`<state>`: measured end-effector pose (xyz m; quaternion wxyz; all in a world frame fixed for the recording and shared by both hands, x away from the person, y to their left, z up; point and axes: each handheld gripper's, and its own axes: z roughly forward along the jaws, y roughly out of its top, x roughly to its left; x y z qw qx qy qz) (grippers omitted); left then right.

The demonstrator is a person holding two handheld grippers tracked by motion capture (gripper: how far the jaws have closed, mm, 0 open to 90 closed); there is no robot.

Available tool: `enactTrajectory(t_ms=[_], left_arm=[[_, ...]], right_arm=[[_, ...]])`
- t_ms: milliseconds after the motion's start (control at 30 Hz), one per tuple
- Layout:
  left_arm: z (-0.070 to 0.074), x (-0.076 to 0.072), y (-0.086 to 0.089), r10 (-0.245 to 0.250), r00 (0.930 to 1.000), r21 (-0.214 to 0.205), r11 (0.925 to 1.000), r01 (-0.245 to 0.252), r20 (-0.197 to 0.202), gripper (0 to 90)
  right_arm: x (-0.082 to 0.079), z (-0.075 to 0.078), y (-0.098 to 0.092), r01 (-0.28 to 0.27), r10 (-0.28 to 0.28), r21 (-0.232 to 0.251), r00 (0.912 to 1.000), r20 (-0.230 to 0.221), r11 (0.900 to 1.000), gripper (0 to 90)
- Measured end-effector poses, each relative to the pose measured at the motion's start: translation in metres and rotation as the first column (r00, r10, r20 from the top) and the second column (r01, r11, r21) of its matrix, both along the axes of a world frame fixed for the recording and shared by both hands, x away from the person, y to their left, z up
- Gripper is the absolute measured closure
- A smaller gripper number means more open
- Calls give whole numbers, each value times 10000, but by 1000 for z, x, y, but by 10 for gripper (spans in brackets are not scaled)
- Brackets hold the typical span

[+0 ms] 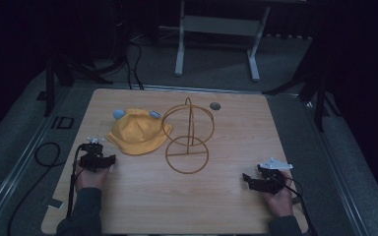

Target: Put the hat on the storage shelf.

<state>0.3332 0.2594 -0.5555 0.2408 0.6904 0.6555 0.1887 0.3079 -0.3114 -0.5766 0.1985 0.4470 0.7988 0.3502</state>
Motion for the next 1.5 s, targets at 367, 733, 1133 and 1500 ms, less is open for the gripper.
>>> enactTrajectory(t_ms=[367,733,1133,1500], left_arm=[[9,0,8,-148,9998,-192,9997,150,137,523],[23,0,25,-437,9988,-607,9971,448,204,583],[34,5,38,-1241,9923,-721,9897,1236,-31,611],[51,8,52,-1994,9799,-392,9792,1992,-15,584]], right_arm=[[0,0,0,-1,1,-1,10000,0,10000,238],[0,0,0,2,-2,2,10000,1,10000,237],[0,0,0,0,0,0,10000,-3,10000,237],[0,0,0,-3,3,-1,10000,0,10000,237]])
